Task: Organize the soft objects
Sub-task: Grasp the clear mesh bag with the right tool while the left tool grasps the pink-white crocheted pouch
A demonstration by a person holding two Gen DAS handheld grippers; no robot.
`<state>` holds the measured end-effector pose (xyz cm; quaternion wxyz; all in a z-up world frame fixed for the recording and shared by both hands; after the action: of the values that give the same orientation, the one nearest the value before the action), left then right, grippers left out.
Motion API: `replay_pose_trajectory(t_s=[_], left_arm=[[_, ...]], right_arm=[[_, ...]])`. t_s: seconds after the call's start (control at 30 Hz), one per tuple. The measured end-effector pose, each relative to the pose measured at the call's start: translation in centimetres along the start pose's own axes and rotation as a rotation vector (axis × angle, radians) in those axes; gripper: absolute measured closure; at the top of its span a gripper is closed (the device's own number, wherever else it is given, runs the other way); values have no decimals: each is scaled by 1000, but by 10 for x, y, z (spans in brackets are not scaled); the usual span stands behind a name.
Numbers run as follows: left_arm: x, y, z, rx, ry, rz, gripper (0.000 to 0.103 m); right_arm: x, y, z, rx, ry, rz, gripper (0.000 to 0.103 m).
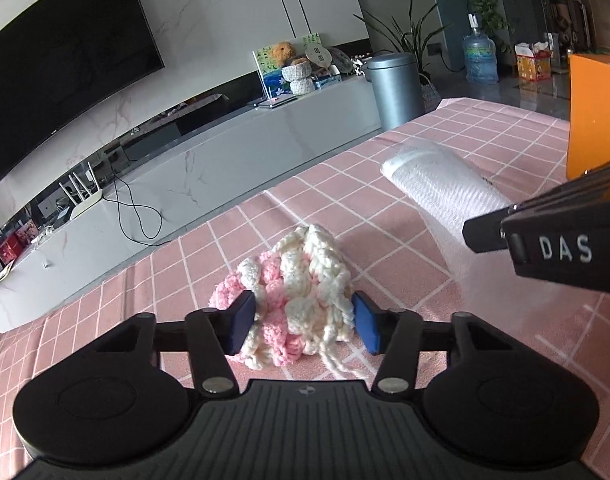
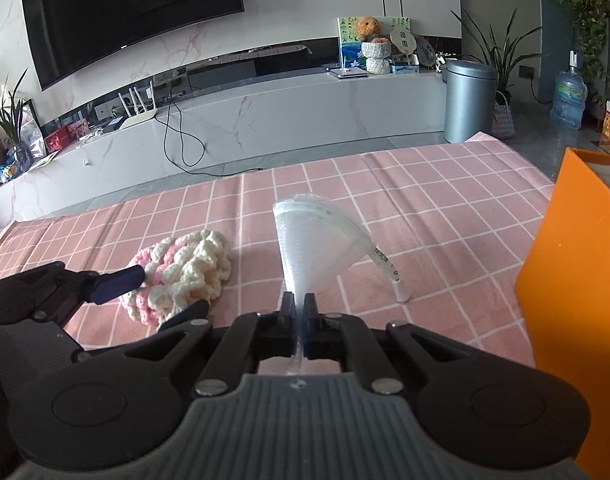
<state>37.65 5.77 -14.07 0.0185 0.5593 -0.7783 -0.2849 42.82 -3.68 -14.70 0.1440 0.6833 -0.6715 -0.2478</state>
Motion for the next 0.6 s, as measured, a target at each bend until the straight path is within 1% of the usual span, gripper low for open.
replay_pose_trajectory(t_s=[0.03, 0.07, 0.1, 0.17, 0.23, 0.3, 0.43, 0.6], left_arm=[[0, 1, 0, 5, 5, 10, 67], [1, 2, -2, 10, 12, 20, 71], [1, 4, -2, 12, 14, 17, 80], [2, 7, -3, 18, 26, 31, 83], [0, 10, -5, 22, 53, 28, 84], [-1, 14, -7, 25, 58, 17, 85], [-2, 25, -12, 37, 68, 6, 86], [-6, 43, -17, 46, 109, -13, 86]], right_arm=[[0, 0, 1, -3, 2, -1, 103], [-1, 0, 2, -5, 2, -2, 103], [0, 1, 3, -8, 1, -4, 103], [0, 2, 4, -10, 1, -6, 103], [-2, 5, 4, -7, 6, -11, 103], [-2, 9, 2, 1, 13, -15, 103], [-3, 17, -1, 9, 12, -21, 103], [-4, 34, -5, 20, 17, -37, 103]])
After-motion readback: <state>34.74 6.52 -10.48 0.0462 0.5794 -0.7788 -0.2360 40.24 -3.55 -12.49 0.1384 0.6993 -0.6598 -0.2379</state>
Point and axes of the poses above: each gripper's, at about its wrist camera, not at the fingertips, and y roughly against the way its jaws point, x to its right, z to its underside, the point moved 7 cm from there along -y, roughly the way its jaws point, and after that the axes turned 8 degrees about x, right-handed, at the moved point
